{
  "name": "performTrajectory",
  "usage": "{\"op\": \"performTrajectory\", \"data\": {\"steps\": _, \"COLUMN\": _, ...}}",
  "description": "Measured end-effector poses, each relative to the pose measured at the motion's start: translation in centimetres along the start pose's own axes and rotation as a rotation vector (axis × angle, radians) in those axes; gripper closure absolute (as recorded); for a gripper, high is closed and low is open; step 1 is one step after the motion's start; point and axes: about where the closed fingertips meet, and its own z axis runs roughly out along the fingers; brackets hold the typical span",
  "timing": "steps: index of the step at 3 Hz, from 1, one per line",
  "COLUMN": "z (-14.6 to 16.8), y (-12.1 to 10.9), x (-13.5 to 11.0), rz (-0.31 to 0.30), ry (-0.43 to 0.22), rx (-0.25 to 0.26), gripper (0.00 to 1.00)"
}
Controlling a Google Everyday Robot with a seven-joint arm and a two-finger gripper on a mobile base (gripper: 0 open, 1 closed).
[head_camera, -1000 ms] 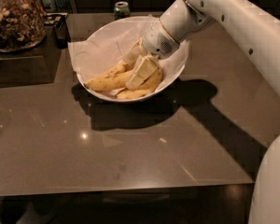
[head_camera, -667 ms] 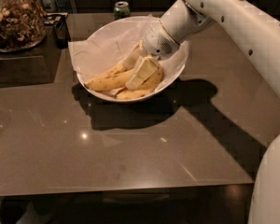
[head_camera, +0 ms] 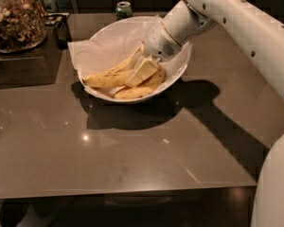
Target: Pick banana from white bowl
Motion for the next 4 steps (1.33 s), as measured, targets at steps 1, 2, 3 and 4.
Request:
{"op": "performTrajectory", "data": {"steps": 1, "z": -0.2, "y": 0.4, "x": 0.1, "rz": -0.003, "ry": -0.003, "rx": 0.006, "gripper": 1.0}}
{"op": "performTrajectory", "data": {"steps": 2, "z": -2.1, "y": 1.7, "x": -1.2, "rz": -0.039, "ry": -0.027, "rx": 0.028, "gripper": 1.0}}
{"op": "performTrajectory", "data": {"steps": 3, "z": -5.3, "y": 4.3, "x": -3.4, "rz": -0.116, "ry": -0.064, "rx": 0.07, "gripper": 1.0}}
{"op": "performTrajectory", "data": {"steps": 4, "z": -8.3, "y": 6.9, "x": -5.4, "rz": -0.195, "ry": -0.093, "rx": 0.098, "gripper": 1.0}}
